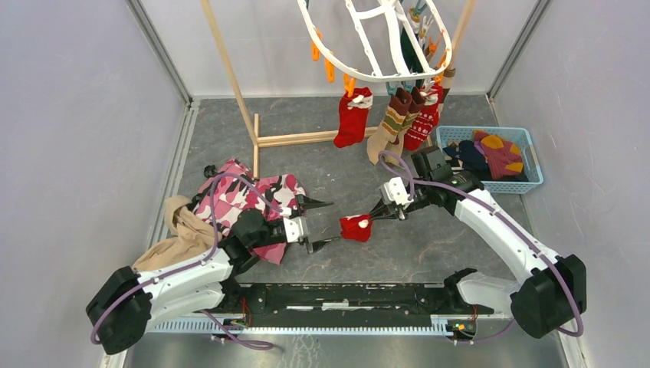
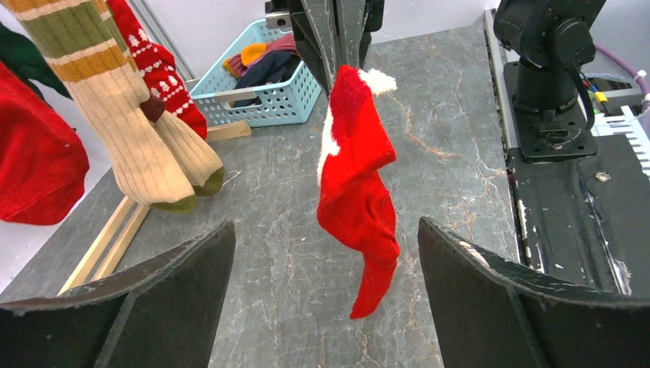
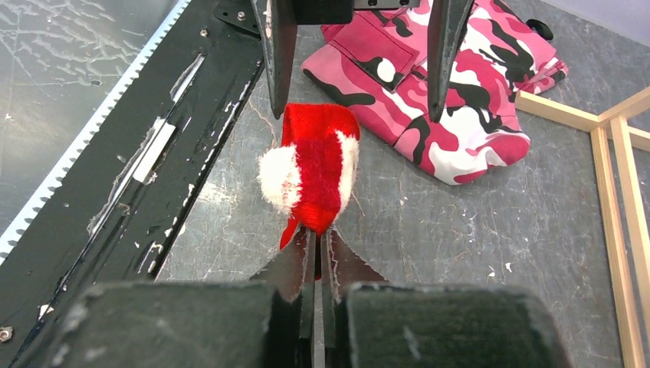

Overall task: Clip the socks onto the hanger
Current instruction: Pick up the sock from the bin.

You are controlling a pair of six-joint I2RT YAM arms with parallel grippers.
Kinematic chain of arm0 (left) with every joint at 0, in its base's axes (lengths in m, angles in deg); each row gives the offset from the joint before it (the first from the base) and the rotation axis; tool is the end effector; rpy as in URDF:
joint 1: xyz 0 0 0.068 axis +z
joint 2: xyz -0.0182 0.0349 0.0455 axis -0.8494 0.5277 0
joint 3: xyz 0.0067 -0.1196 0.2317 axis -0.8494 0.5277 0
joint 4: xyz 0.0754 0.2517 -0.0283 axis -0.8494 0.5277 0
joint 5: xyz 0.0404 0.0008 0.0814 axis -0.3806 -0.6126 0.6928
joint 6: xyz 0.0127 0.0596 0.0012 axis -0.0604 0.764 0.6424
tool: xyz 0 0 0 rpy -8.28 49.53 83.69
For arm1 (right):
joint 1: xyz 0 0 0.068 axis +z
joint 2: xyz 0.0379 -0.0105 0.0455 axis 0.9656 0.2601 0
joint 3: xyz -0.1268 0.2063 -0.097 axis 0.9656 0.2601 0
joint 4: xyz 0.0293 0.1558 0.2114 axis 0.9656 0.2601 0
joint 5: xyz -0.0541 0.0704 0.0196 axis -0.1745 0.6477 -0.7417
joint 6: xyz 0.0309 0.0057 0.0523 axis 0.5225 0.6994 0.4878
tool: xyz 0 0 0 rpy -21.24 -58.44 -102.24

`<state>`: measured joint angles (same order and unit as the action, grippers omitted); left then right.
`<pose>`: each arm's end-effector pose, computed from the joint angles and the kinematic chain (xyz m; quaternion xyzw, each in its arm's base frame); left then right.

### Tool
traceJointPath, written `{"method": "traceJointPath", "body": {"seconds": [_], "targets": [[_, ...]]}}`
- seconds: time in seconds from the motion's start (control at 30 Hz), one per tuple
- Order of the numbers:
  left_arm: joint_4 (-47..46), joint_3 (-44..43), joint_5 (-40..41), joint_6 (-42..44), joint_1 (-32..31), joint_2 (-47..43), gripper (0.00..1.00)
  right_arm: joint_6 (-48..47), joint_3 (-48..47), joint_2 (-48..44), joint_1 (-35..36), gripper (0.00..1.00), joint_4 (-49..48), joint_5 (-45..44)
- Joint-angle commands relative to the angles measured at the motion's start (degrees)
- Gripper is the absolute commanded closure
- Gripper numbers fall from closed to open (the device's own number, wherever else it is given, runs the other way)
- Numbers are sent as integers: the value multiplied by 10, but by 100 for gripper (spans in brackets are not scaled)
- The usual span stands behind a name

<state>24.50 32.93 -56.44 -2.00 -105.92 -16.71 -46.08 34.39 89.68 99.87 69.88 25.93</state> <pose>0.1233 -0.1692 0.2200 0.5045 0.4520 -0.3583 0.6425 0.1880 0.1345 0.2702 -0.6749 0.4374 0.4272 0.4131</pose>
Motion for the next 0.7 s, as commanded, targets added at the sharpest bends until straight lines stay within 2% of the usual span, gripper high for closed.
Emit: {"method": "traceJointPath", "body": {"seconds": [0.0,0.17,0.4,0.5,0.53,0.63,0.67], "targets": [[-10,-41,-26,50,-8,37,10,-8,-22,7,-3,100,7,24],[-40,-62,-39,29,-16,88,20,-13,-23,13,-3,100,11,23],[-95,-67,-47,-28,-21,134,40,-17,-24,21,-3,100,17,22],[-116,-65,-50,-51,-22,145,52,-18,-24,22,-3,100,16,22],[-119,-66,-50,-59,-22,148,59,-17,-24,23,-3,100,16,22],[-118,-71,-72,-71,-23,155,94,-18,-24,23,-3,100,16,22],[-123,-71,-74,-83,-23,157,97,-17,-24,22,-2,97,16,22]]}}
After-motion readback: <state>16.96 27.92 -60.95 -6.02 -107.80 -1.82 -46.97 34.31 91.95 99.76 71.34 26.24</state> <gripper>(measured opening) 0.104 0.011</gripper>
